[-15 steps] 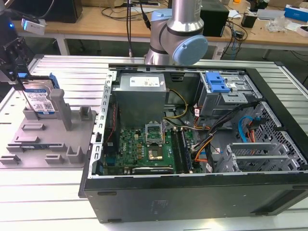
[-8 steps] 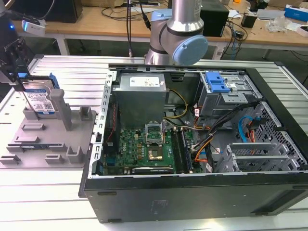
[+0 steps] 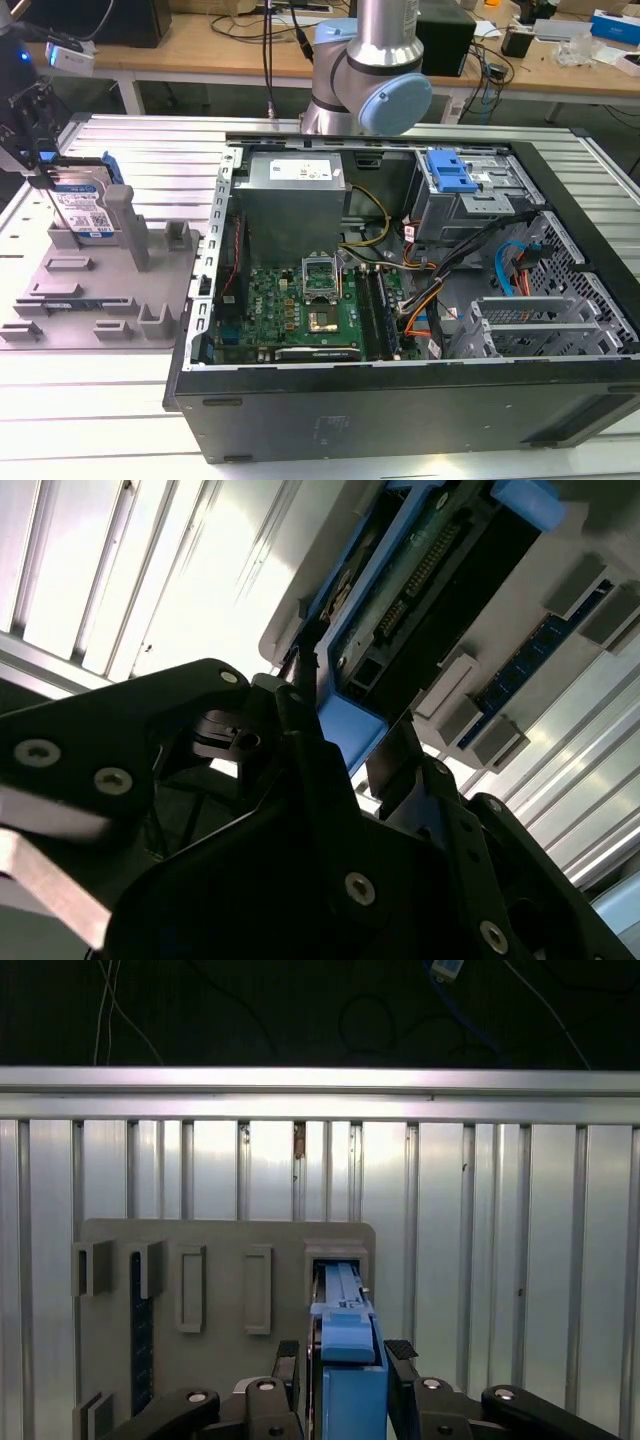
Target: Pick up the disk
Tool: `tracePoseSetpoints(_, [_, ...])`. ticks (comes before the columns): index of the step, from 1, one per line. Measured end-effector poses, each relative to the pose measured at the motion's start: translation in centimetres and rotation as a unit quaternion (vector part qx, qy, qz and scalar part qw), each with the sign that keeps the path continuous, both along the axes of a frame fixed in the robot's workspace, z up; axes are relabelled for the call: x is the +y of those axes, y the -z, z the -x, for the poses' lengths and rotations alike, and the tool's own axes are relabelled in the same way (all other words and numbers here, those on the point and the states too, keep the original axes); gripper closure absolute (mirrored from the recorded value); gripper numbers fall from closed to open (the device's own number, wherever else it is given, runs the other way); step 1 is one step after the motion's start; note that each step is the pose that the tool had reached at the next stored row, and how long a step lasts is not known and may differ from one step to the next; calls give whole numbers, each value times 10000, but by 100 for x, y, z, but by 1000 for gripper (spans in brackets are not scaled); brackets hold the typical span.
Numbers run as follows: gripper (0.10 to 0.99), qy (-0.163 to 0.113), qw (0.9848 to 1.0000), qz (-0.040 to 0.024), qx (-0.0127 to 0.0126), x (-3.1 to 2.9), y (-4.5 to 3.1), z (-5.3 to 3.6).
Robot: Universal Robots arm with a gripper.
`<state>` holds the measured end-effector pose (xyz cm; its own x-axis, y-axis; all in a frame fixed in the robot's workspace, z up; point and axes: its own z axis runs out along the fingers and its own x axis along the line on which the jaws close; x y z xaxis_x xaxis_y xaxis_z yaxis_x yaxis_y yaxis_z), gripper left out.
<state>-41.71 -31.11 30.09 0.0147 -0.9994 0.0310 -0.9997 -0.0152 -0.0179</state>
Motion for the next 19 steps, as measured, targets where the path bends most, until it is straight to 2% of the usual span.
tracePoseSetpoints(19, [631, 0, 10000, 0, 0, -14, 5, -5])
